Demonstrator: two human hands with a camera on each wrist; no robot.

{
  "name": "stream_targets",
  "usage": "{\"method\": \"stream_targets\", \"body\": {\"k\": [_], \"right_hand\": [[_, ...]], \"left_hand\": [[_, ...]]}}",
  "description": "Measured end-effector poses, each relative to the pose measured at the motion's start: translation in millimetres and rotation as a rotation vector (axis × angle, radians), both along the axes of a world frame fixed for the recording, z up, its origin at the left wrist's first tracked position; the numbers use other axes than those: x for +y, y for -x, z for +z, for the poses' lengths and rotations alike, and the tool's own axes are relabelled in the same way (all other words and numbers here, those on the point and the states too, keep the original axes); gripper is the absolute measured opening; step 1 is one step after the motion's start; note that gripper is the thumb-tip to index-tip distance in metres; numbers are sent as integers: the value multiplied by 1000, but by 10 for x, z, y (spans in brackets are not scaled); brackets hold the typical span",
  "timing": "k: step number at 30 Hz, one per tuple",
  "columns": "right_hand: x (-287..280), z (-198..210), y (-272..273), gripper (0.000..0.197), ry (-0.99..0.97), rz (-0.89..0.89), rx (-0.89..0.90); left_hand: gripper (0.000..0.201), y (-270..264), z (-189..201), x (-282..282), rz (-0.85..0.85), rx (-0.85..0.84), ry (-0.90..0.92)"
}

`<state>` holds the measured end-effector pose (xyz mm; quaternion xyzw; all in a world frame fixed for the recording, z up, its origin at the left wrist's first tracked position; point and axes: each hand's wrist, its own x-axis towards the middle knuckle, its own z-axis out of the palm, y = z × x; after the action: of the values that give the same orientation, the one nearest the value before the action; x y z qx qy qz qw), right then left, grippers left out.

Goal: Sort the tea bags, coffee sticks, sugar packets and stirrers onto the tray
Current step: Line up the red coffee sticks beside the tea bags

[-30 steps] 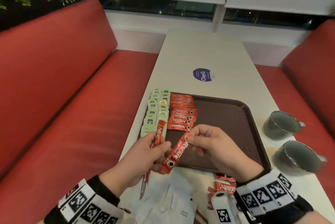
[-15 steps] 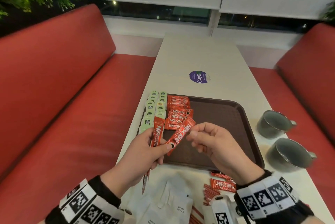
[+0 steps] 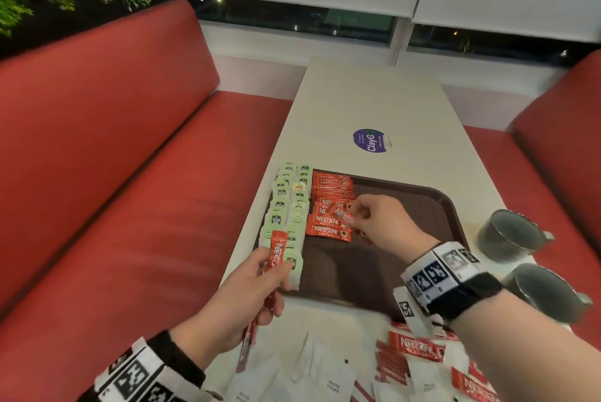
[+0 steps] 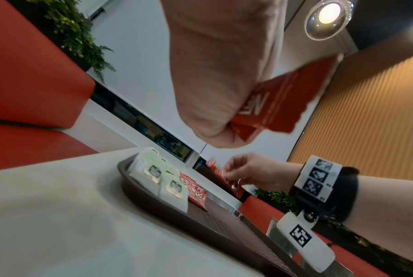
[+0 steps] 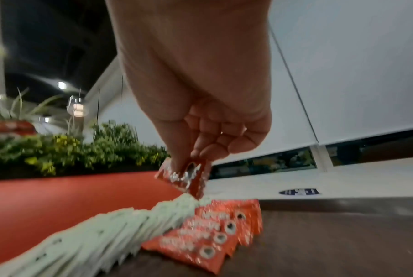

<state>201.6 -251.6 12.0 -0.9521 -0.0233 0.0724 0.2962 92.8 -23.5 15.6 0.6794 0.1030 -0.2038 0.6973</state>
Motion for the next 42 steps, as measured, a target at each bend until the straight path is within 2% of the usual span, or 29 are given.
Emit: {"method": "stream_targets", "body": {"k": [3, 6, 10, 17, 30, 32, 36, 40, 42], "right_hand": [[80, -168, -178, 20, 204, 133, 129], [184, -287, -288, 19, 262, 180, 182], [268, -379, -399, 24, 315, 170, 186], [277, -444, -409, 7, 415, 136, 191], [364, -361, -385, 13, 548, 197, 90], [383, -312, -340, 11, 459, 173, 35], [497, -69, -37, 13, -26, 179, -16], [610, 15, 387, 7, -448, 241, 106], [631, -50, 507, 16, -647, 194, 181]], "left_hand": [[15, 14, 33, 93, 0, 21, -19], [20, 24, 58, 143, 6, 45, -16], [21, 23, 44, 176, 19, 60, -17], [19, -8, -32, 201, 66, 91, 40], [13, -26, -8, 157, 36, 102, 54], [14, -30, 5, 166, 28, 81, 37], [14, -47, 48, 148, -25, 26, -25], [13, -59, 50, 90, -71, -1, -40], [12, -52, 53, 38, -79, -4, -29]]}}
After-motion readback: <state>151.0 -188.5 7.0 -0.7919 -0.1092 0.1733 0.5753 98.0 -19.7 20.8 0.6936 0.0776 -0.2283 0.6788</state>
